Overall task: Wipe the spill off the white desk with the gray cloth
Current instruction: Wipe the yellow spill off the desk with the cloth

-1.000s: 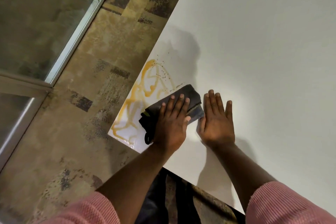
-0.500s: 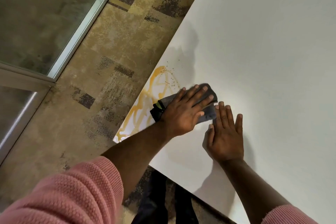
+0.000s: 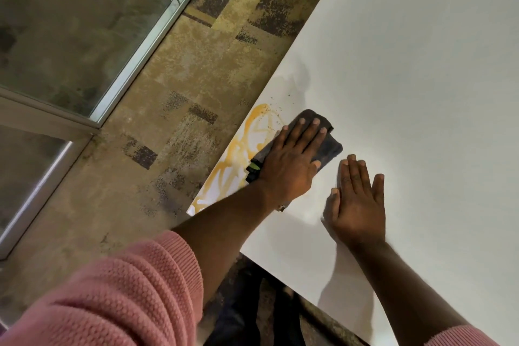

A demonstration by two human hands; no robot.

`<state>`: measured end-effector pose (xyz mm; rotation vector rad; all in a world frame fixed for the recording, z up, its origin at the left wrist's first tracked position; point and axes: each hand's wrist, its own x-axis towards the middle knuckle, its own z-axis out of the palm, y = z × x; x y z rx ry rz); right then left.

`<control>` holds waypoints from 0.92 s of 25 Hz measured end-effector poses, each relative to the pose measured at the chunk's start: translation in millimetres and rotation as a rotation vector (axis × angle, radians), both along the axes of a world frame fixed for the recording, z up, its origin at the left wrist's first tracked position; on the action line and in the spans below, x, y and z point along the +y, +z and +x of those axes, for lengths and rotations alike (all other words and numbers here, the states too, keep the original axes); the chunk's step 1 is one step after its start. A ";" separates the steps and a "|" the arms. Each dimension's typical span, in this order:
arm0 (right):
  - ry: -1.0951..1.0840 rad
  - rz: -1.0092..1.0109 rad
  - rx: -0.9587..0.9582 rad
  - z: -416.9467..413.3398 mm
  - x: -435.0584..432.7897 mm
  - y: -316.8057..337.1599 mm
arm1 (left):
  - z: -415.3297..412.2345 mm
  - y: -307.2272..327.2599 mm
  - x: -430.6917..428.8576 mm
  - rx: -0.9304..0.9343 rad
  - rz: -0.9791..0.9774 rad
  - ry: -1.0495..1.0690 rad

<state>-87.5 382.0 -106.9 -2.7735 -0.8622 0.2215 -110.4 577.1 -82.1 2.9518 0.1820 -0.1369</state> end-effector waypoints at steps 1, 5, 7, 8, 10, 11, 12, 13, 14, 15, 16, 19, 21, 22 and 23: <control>0.006 0.011 0.006 4.6 5.3 0.4 | 0.4 -0.4 11.7 -0.001 0.030 -0.146; 0.014 0.021 -0.035 13.3 17.7 -0.8 | 7.5 -11.1 32.1 -0.009 0.052 -0.261; 0.020 0.029 -0.069 12.9 18.5 -2.6 | 12.1 -15.6 31.8 -0.027 0.018 -0.108; 0.018 0.031 -0.077 11.7 18.0 -2.9 | 15.6 -16.9 33.3 -0.042 0.007 -0.023; 0.005 0.032 -0.072 11.3 18.4 -3.0 | 23.9 -14.9 36.8 -0.045 -0.002 0.132; -0.002 0.026 -0.067 12.3 19.3 -2.7 | 28.8 -13.4 34.5 -0.034 -0.005 0.209; -0.005 0.016 -0.063 13.6 20.7 -2.6 | 33.8 -12.8 31.0 -0.028 -0.013 0.294; -0.004 0.003 -0.059 13.3 21.3 -2.9 | 35.6 -11.7 25.3 -0.026 -0.021 0.375; -0.002 -0.006 -0.053 12.3 20.9 -2.5 | 33.3 -12.9 17.7 -0.025 -0.016 0.427; 0.001 -0.007 -0.049 11.9 20.6 -1.8 | 27.8 -15.3 9.7 -0.028 0.003 0.438; 0.004 -0.008 -0.043 12.6 20.2 -1.2 | 22.0 -16.5 4.5 -0.032 0.013 0.416; 0.000 -0.025 -0.021 13.8 20.0 -1.2 | 21.4 -11.5 14.8 -0.057 -0.023 0.327; 0.002 -0.036 -0.020 13.2 20.7 -3.6 | 35.9 -12.3 32.2 -0.056 -0.028 0.340; 0.004 -0.040 -0.017 13.7 20.3 -4.7 | 44.6 -13.0 41.6 -0.049 -0.027 0.355; 0.004 -0.041 -0.017 14.1 20.0 -5.7 | 51.9 -13.5 49.4 -0.047 -0.021 0.367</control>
